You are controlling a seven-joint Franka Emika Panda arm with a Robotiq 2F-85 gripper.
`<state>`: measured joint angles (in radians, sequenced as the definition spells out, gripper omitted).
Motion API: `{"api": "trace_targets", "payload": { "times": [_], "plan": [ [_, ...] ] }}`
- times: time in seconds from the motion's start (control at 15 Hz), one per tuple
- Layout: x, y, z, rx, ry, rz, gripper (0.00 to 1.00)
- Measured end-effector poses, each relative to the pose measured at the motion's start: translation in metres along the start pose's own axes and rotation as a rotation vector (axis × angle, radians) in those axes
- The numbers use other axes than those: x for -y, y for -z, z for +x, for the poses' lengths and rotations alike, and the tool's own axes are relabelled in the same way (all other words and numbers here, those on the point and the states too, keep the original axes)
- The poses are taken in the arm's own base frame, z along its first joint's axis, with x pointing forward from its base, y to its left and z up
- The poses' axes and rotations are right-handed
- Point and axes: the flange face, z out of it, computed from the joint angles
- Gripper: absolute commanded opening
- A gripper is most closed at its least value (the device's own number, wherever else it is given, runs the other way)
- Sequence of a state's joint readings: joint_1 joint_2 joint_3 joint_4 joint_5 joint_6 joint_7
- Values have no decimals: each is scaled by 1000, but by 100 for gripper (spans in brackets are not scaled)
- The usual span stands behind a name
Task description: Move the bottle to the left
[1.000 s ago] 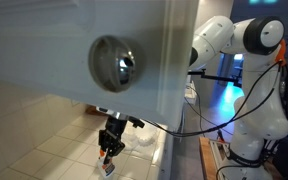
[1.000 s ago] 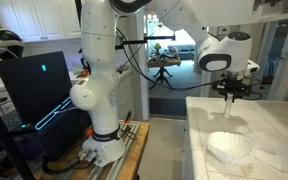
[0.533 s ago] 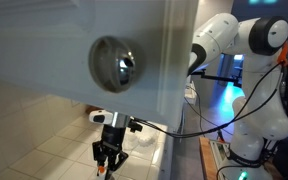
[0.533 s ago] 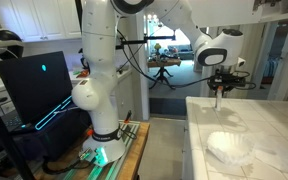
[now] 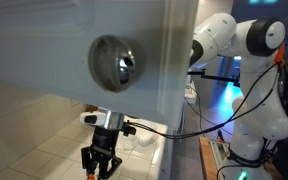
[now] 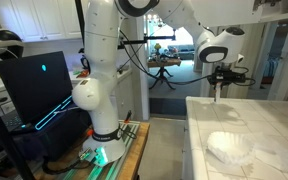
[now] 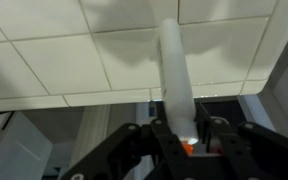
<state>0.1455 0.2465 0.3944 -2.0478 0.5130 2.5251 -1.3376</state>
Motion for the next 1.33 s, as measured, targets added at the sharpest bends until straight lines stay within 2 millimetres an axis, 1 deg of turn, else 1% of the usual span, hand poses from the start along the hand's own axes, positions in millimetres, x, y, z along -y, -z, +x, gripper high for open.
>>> {"api": "trace_targets", "payload": {
  "times": [0.33,0.8,0.87,0.93,1.13,1.2,1.33],
  "plan": [
    [-1,-23,10,-107,-30,29,8],
    [6,-50,9,-158,49,42,8],
    [7,-51,9,-166,60,44,44],
    [8,-52,9,-172,71,45,58],
    [8,-53,8,-173,97,45,77],
    [9,-53,8,-173,98,45,86],
    [8,-52,8,-173,99,41,98]
  ]
}}
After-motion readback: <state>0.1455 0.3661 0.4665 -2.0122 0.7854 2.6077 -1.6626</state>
